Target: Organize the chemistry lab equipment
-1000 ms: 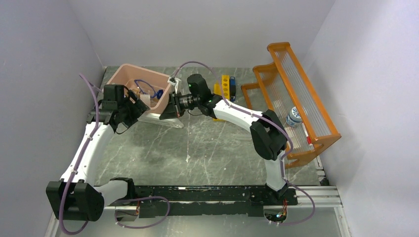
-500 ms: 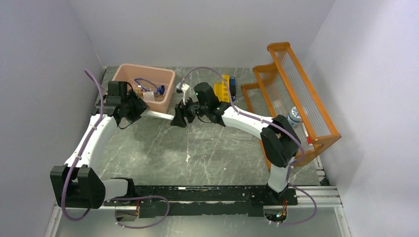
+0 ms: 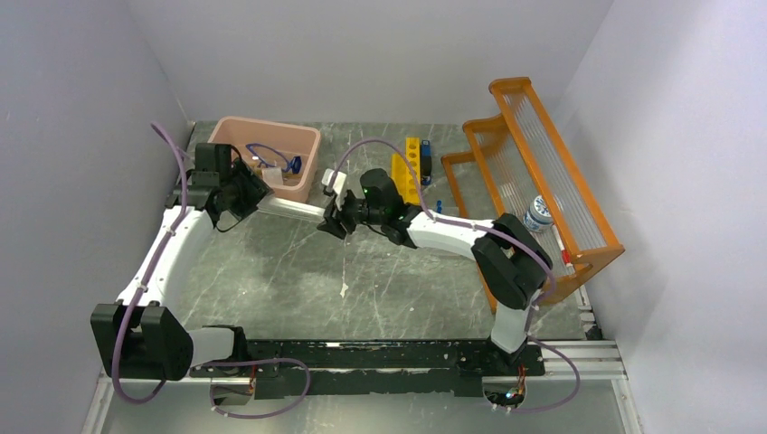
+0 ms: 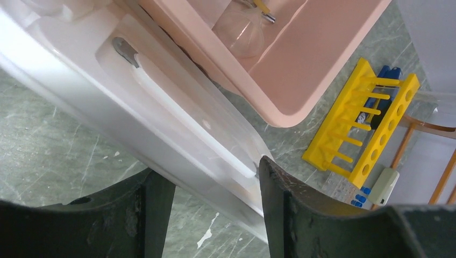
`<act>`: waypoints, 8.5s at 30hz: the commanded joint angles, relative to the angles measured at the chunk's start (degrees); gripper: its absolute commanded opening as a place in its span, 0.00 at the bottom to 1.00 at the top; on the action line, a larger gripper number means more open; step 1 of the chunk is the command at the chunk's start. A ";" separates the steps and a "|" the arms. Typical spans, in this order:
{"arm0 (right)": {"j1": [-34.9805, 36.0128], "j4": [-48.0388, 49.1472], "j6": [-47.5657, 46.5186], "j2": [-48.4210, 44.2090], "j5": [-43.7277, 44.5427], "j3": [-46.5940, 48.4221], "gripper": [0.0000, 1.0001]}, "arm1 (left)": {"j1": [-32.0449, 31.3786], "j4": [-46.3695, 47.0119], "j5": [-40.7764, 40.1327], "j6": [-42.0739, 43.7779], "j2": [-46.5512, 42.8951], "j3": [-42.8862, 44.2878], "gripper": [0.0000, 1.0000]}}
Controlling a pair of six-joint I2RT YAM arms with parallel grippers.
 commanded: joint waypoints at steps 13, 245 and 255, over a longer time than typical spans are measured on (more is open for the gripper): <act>-1.18 5.55 2.52 -1.05 -10.36 2.83 0.00 | 0.85 -3.66 -4.69 3.46 -1.02 9.03 0.71; -11.01 -52.69 35.90 -35.02 50.69 8.20 1.00 | 1.16 6.09 18.46 29.11 -7.64 9.16 0.86; -10.99 -65.00 37.93 -47.30 59.19 8.86 1.00 | -0.29 -13.56 -2.83 25.60 -18.22 13.85 0.91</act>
